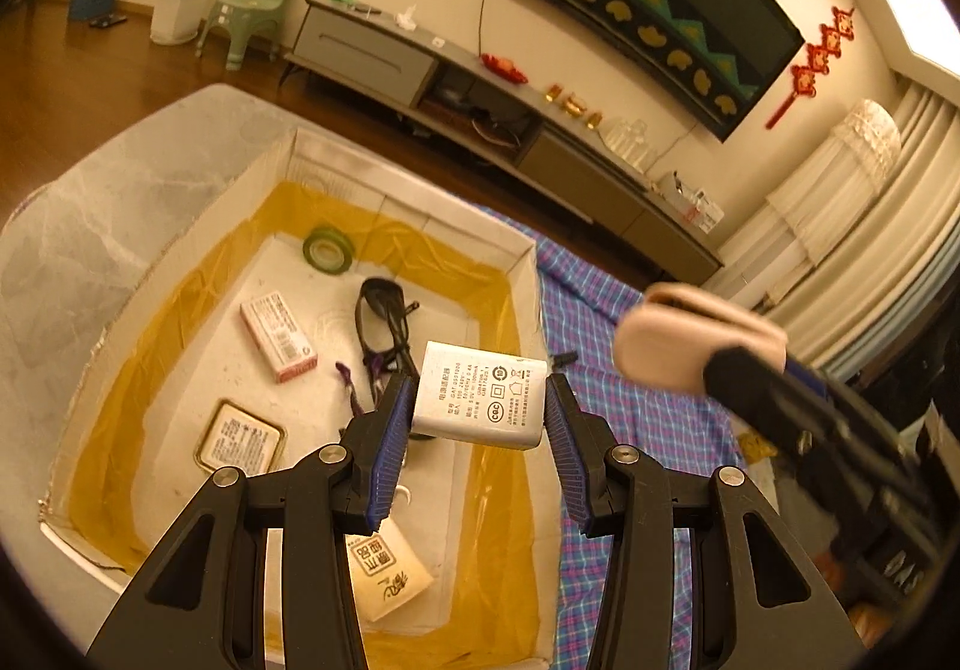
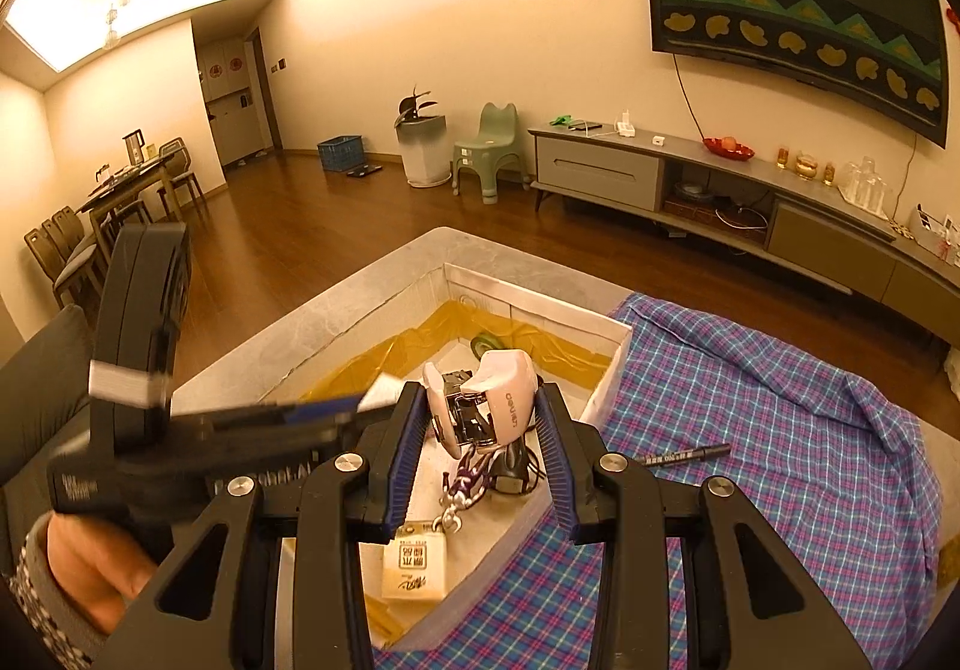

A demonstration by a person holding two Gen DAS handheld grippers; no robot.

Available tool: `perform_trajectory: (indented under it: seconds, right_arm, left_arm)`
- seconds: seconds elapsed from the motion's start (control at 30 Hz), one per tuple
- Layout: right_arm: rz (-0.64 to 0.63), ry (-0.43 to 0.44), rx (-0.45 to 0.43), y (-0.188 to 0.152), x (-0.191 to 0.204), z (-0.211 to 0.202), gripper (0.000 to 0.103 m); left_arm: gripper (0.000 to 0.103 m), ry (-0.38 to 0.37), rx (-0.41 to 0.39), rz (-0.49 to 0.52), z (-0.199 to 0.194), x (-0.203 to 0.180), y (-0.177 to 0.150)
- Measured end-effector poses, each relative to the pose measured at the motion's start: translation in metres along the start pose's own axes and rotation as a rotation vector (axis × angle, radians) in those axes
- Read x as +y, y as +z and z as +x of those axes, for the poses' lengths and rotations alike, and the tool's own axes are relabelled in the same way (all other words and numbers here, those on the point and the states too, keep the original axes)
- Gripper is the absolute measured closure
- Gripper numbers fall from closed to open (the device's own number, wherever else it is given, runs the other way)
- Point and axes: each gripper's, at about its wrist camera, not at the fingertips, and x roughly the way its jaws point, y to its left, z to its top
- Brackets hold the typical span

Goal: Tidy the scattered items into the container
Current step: 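Carry the white charger in the left tool while the right tool carries the stapler over the box, then open the left tool to drop the charger while the right tool releases the stapler into the box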

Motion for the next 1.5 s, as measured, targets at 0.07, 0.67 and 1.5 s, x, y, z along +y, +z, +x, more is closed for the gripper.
perform_trajectory:
  seconds: [0.07,0.67,1.5]
  right_arm:
    - [0.0,-0.002,0.011,0.005,-0.002,0.007,0.064]
    - [-0.014,-0.036,0.126,0.025,-0.015,0.074,0.064]
    - [-0.03,-0.126,0.34,0.016,-0.052,0.169,0.064]
  left_arm:
    - [0.057,-0.005,0.012,-0.003,0.002,0.001,-0.002]
    - [0.057,-0.054,0.126,0.004,0.028,-0.011,-0.021]
    - [0.056,0.011,0.215,0.157,0.05,-0.01,-0.026]
